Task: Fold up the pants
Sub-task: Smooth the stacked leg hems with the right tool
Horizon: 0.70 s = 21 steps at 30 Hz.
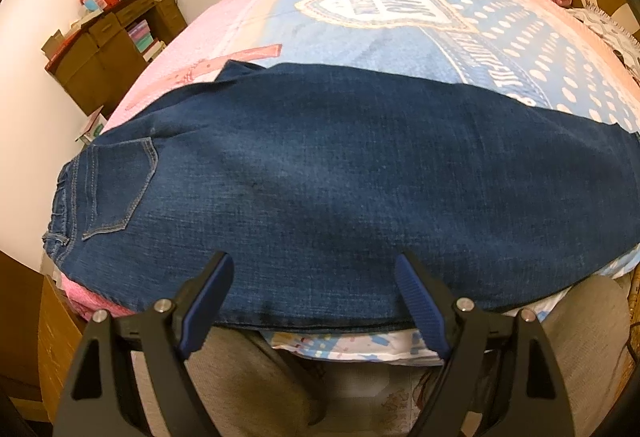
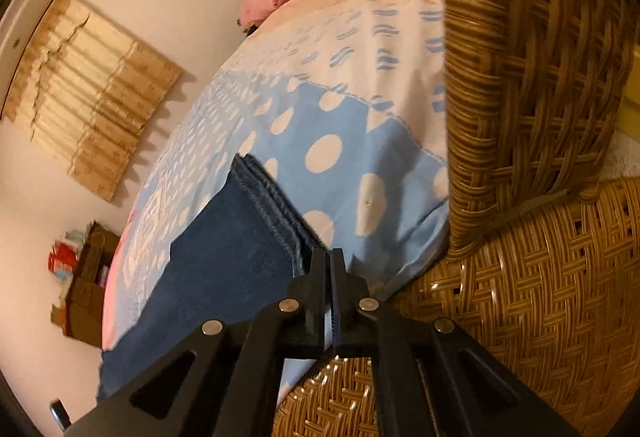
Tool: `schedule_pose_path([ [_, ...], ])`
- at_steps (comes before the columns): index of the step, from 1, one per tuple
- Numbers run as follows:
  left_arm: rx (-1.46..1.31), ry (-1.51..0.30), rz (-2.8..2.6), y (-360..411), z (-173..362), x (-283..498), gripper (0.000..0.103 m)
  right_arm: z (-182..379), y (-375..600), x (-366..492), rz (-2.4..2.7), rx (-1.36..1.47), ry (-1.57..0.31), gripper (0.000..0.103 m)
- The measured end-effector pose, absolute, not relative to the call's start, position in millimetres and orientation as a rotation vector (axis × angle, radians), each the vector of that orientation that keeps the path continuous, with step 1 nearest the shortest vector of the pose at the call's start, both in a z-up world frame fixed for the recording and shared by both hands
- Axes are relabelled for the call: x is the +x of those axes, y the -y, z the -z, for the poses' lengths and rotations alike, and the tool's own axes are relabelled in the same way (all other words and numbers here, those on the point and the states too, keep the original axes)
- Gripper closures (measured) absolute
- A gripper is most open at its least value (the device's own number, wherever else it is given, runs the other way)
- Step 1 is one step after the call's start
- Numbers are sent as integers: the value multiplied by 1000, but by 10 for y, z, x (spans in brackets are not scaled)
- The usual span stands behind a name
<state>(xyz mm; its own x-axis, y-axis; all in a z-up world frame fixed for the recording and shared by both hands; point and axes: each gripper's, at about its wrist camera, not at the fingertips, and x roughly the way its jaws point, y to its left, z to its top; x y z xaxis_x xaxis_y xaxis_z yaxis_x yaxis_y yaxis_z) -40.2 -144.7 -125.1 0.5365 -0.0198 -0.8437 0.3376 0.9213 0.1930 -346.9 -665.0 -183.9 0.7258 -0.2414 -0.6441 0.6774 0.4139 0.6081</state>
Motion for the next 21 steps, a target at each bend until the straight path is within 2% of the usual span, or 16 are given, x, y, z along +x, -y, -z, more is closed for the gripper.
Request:
schedule_pose_path([
  [3, 336, -990, 210, 1415, 1250, -372, 18, 1724, 6578, -3445, 585, 959, -459, 100],
  [5, 333, -1002, 207, 1411, 1276, -359, 18, 1683, 6578, -3394, 574, 939, -453, 92],
  [6, 335, -1006, 206, 1411, 1289, -361, 18, 1671, 6588, -3361, 570, 934, -456, 71],
  [7, 337, -1008, 207, 1415, 1297, -362, 18, 1670, 6608, -3333, 573, 931, -458, 43],
  [8, 340, -1009, 207, 1419, 1301, -366, 18, 1675, 6626, -3306, 576, 927, -458, 33],
  [9, 344, -1007, 207, 1423, 1299, -369, 18, 1683, 6648, -3268, 573, 921, -456, 28],
  [17, 340, -1013, 196, 1412, 1306, -330, 17, 1864, 6473, -2901, 517, 814, -667, 29],
  [20, 336, -1016, 200, 1408, 1319, -330, 17, 1922, 6480, -2962, 491, 868, -674, 41],
  [21, 334, -1020, 201, 1409, 1328, -328, 17, 1952, 6513, -3001, 492, 895, -661, 51],
])
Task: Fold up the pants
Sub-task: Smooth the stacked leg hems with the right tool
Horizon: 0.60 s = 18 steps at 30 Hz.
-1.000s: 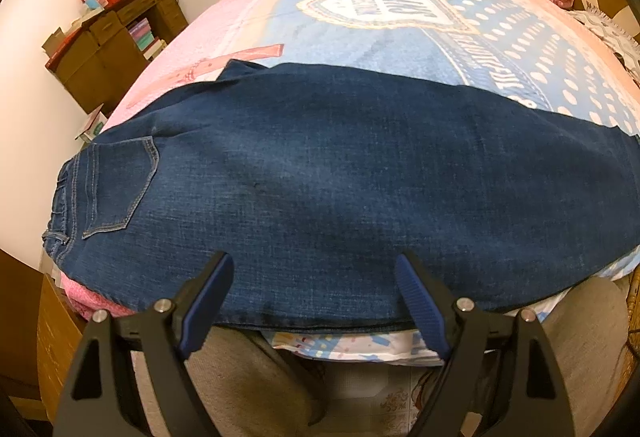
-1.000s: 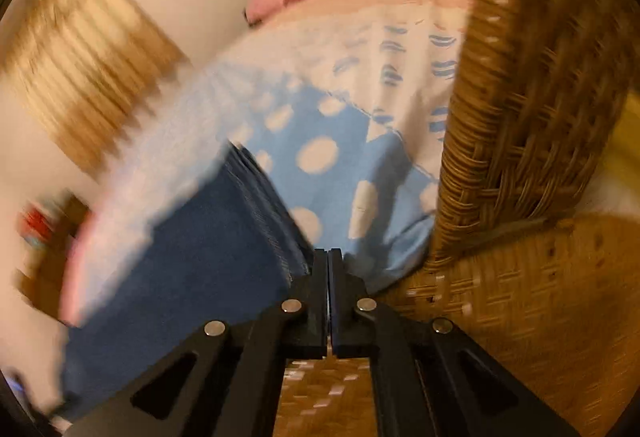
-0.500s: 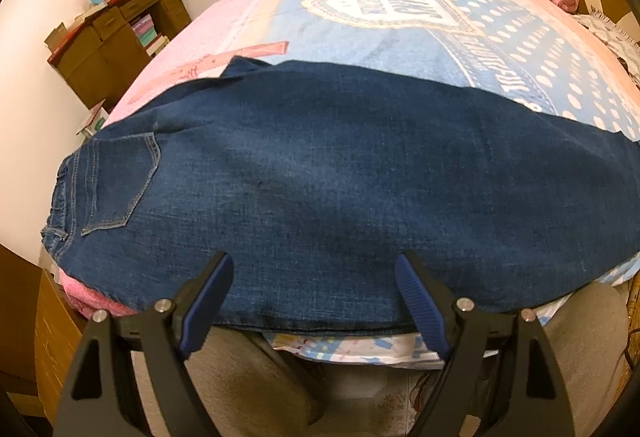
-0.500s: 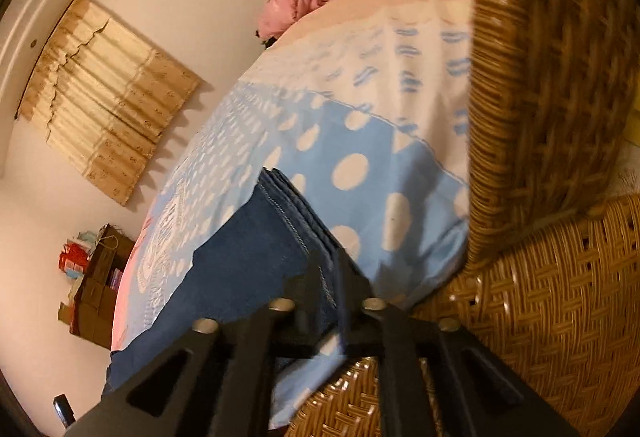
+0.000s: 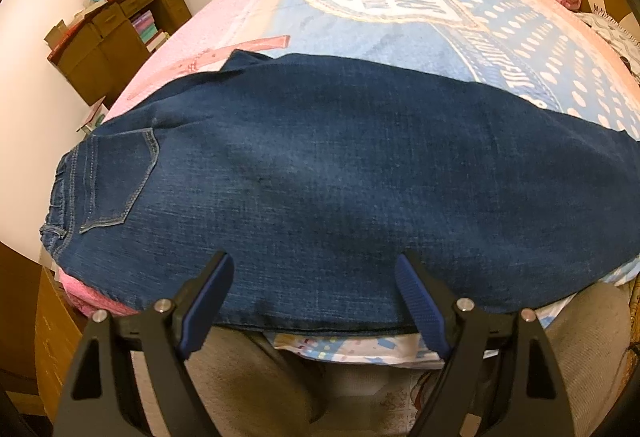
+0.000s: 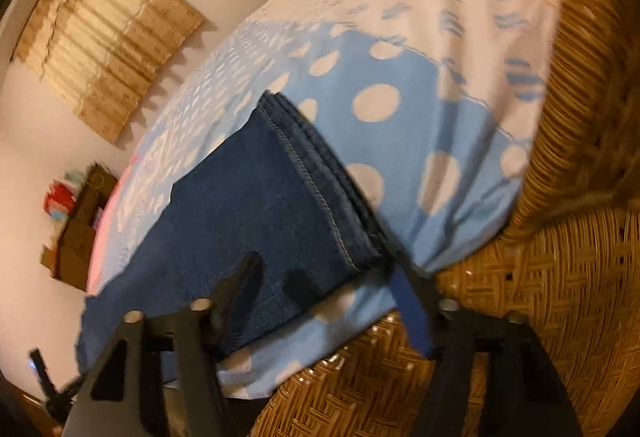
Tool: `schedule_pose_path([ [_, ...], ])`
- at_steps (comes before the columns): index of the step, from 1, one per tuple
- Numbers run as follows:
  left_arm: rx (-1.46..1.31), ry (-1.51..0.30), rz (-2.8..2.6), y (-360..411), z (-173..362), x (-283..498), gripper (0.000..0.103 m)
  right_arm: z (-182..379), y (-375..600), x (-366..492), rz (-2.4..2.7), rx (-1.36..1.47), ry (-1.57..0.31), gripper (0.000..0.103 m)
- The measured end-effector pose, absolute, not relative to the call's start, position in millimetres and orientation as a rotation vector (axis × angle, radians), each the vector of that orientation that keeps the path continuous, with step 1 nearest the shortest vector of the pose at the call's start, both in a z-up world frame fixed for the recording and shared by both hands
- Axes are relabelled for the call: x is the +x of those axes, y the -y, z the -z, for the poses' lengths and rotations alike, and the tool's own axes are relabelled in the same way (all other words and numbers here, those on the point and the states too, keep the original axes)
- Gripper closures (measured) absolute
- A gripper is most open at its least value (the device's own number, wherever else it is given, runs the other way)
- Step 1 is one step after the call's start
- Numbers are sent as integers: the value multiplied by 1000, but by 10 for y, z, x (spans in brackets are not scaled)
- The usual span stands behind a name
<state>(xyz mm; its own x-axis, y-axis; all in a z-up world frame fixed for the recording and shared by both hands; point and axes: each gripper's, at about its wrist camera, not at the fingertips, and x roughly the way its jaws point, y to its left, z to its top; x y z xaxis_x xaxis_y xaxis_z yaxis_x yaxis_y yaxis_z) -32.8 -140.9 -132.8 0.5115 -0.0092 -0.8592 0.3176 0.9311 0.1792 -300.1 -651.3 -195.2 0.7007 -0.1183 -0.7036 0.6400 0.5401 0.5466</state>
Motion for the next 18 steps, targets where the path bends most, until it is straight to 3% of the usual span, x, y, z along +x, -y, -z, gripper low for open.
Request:
schedule_pose_path([
  [1, 332, -1024, 204, 1413, 1335, -327, 17, 2000, 6570, -3049, 498, 934, -648, 66],
  [3, 330, -1025, 210, 1414, 1333, -328, 17, 2078, 6646, -3115, 522, 1000, -636, 76],
  [8, 320, -1006, 210, 1385, 1256, -328, 17, 1927, 6452, -2940, 570, 837, -691, 74],
  [14, 286, -989, 190, 1227, 1154, -297, 17, 1767, 6342, -2700, 557, 795, -617, 74],
  [18, 263, -981, 184, 1137, 1120, -281, 17, 1928, 6468, -2740, 617, 920, -591, 73],
])
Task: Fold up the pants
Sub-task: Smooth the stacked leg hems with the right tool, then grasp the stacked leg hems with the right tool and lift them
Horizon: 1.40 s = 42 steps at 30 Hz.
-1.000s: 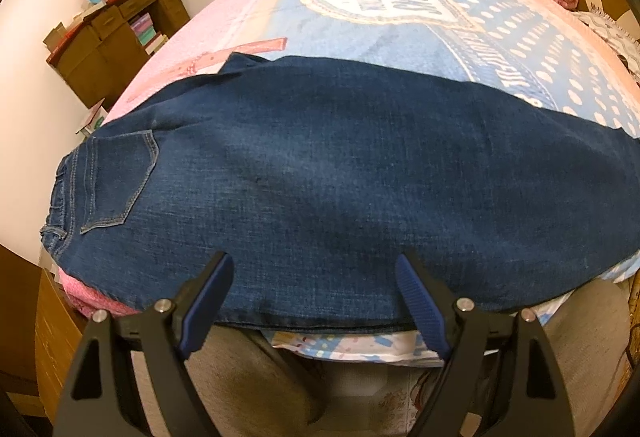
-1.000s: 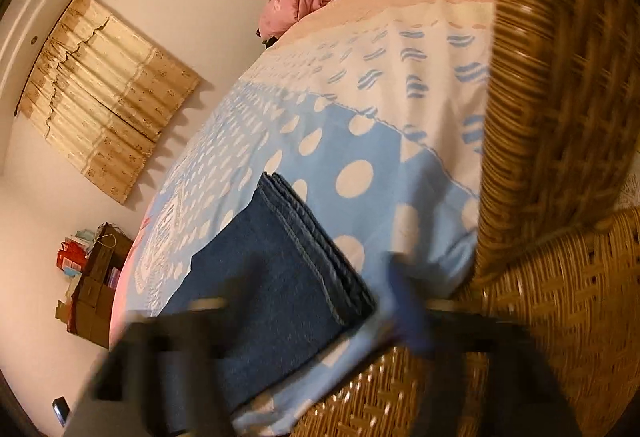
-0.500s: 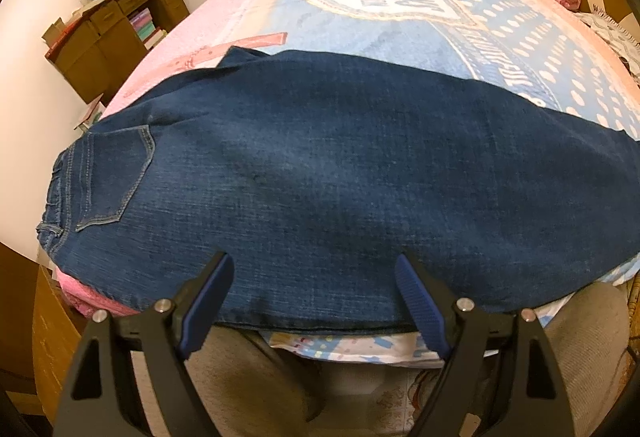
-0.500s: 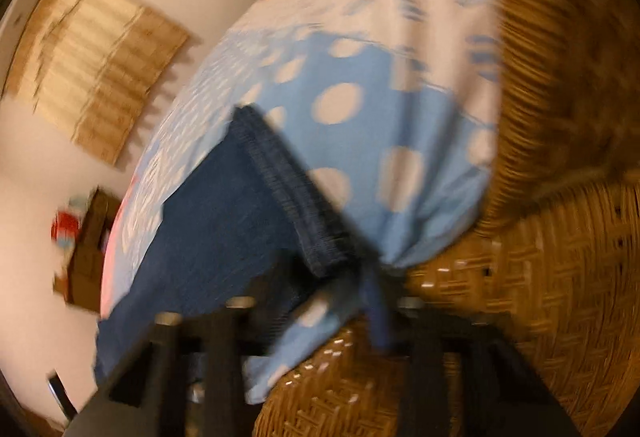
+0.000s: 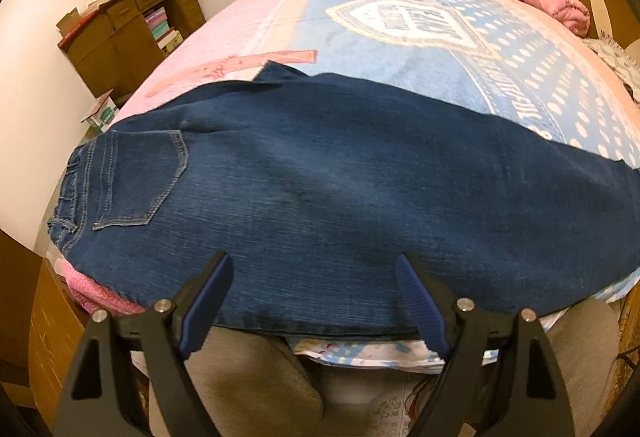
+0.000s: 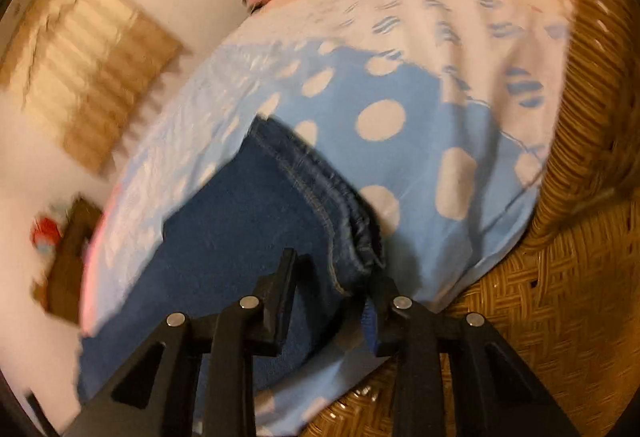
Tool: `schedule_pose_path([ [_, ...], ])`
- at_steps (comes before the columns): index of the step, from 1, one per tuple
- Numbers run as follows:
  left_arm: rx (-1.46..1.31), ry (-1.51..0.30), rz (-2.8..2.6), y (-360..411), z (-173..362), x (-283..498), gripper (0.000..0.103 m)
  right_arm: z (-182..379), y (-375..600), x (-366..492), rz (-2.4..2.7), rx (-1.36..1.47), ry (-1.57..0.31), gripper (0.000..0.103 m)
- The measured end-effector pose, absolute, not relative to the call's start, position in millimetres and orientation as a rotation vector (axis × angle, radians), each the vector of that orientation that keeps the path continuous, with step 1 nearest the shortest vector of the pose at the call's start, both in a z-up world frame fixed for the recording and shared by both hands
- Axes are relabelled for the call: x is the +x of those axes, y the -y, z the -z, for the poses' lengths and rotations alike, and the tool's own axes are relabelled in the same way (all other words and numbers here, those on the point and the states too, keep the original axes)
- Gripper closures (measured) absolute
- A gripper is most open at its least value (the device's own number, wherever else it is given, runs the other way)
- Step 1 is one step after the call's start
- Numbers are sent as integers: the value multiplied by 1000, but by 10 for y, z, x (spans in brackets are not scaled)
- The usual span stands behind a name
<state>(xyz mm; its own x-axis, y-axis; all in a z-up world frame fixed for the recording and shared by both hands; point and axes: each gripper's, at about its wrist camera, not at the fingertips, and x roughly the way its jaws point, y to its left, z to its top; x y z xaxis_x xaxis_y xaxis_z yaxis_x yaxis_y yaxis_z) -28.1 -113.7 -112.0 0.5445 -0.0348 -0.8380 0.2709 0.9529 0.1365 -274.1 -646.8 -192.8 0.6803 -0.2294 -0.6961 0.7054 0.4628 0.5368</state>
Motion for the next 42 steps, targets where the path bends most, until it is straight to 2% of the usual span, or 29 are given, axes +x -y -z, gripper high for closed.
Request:
schedule_pose_path([
  [6, 242, -1023, 188, 1104, 1237, -221, 17, 1910, 6338, -2722, 581, 861, -610, 72],
  [9, 253, -1025, 199, 1140, 1273, -234, 17, 1915, 6221, -2690, 590, 786, -643, 87],
  [16, 248, -1009, 197, 1121, 1238, -220, 17, 1941, 6298, -2769, 587, 904, -593, 98],
  [20, 217, -993, 179, 989, 1165, -196, 17, 1469, 6039, -2555, 536, 784, -535, 98],
  [25, 162, -962, 150, 746, 1037, -148, 17, 666, 5255, -1863, 345, 560, -483, 98],
  [29, 118, -918, 110, 421, 891, -114, 17, 434, 4376, -1167, 164, 434, -520, 98],
  [35, 61, -894, 48, -121, 837, -52, 17, 827, 2937, -369, -49, 264, -635, 98],
  [39, 43, -894, 4, -422, 891, -25, 17, 1410, 2057, -53, -97, 140, -740, 98],
  [42, 18, -903, -31, -672, 948, 3, 17, 1849, 1814, -14, -78, 65, -818, 97],
])
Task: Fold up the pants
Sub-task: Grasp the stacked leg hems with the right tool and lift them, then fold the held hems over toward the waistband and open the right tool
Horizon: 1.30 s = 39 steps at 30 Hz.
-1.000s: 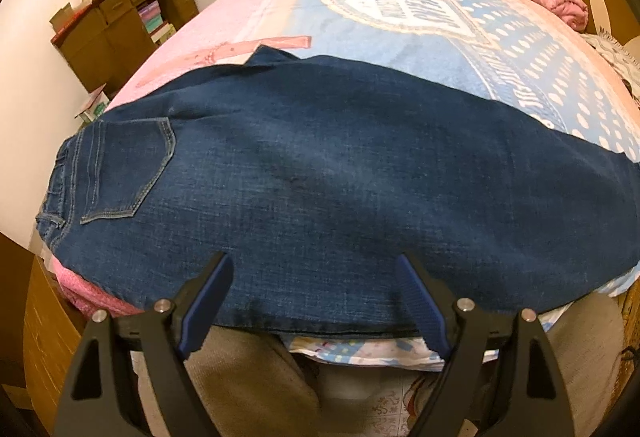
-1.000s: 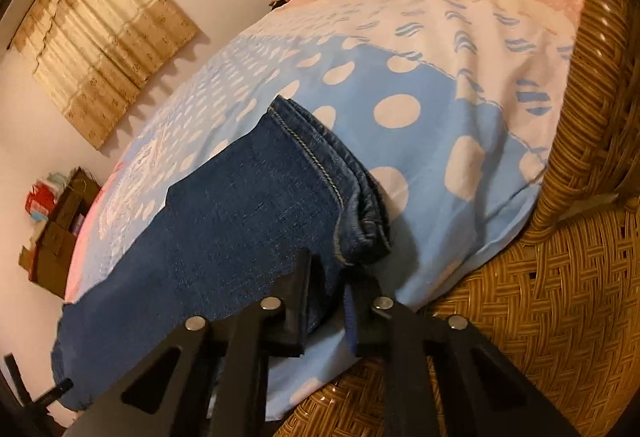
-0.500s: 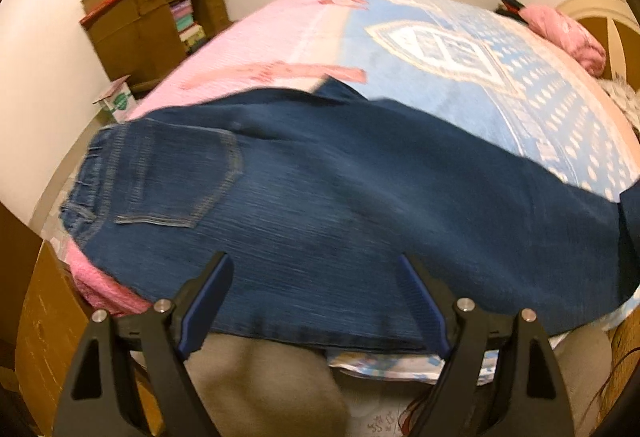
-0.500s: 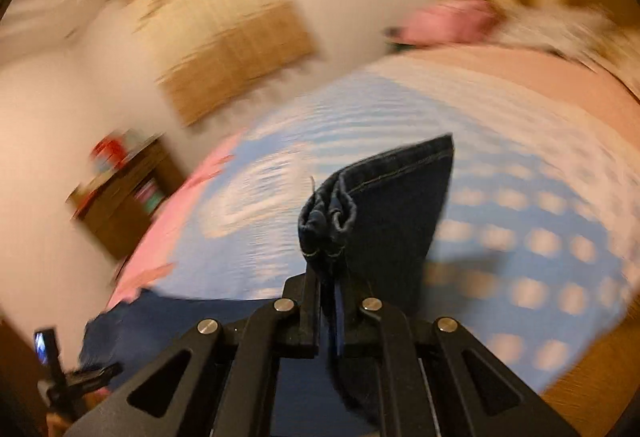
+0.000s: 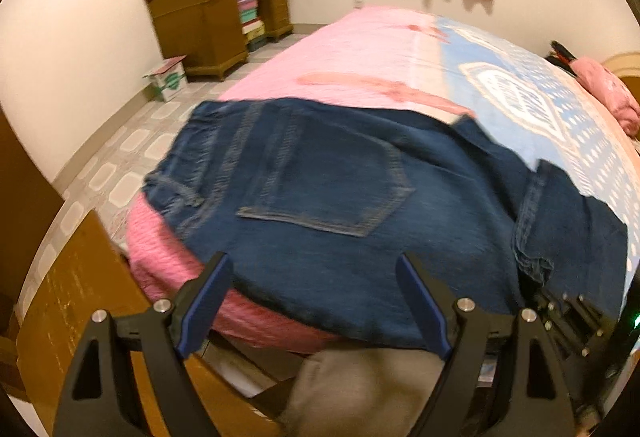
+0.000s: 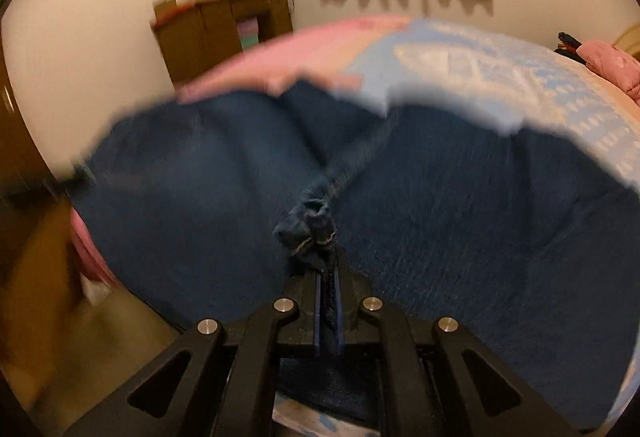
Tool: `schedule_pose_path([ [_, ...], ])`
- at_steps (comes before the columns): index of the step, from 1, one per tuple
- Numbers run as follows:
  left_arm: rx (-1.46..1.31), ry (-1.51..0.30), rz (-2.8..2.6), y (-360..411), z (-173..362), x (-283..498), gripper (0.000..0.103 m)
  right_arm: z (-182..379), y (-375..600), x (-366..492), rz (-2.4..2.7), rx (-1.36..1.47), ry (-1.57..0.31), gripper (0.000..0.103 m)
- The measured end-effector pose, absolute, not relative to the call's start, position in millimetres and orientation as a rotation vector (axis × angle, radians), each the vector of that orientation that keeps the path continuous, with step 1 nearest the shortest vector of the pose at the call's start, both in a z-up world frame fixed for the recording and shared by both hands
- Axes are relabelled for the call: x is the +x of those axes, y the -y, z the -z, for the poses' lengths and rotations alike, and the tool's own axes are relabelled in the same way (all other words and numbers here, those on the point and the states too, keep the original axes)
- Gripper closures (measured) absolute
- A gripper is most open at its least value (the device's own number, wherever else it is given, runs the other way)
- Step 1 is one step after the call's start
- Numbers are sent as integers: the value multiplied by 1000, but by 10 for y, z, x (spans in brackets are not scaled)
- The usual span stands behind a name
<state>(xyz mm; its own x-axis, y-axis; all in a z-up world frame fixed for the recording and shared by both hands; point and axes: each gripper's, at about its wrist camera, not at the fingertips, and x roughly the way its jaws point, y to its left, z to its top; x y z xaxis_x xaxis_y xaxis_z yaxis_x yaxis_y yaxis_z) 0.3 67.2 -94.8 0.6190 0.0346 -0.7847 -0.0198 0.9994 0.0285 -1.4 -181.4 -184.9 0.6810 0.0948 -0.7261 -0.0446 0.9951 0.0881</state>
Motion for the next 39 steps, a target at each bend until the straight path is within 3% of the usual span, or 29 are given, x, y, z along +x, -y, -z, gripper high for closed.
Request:
schedule_pose_path([
  [6, -50, -937, -65, -952, 1107, 97, 17, 1805, 1772, -56, -87, -48, -793, 97],
  [14, -80, -940, -80, -1069, 1148, 154, 17, 1224, 1627, -152, -137, -60, -613, 97],
  [17, -89, -943, -88, -1130, 1158, 161, 17, 1341, 1381, -97, -211, -143, -641, 97],
  [21, -82, -942, -95, -1187, 1166, 163, 17, 1830, 1357, -7, -260, -42, -780, 92],
  [23, -80, -943, -100, -1217, 1172, 160, 17, 1923, 1355, -41, -262, -27, -776, 86],
  [25, -89, -945, -105, -1245, 1180, 180, 17, 1893, 1374, -74, -304, 11, -797, 53],
  [27, -96, -942, -100, -1236, 1175, 198, 17, 1801, 1396, -111, -367, 88, -837, 39],
  [33, -38, -915, -95, -1146, 1143, 198, 17, 1273, 1707, -301, -313, 229, -677, 40],
  [35, -54, -924, -92, -1158, 1161, 218, 17, 1189, 1903, -131, -231, 204, -685, 48],
  [39, -65, -933, -104, -1214, 1191, 219, 17, 1177, 2144, 364, -217, 108, -735, 48],
])
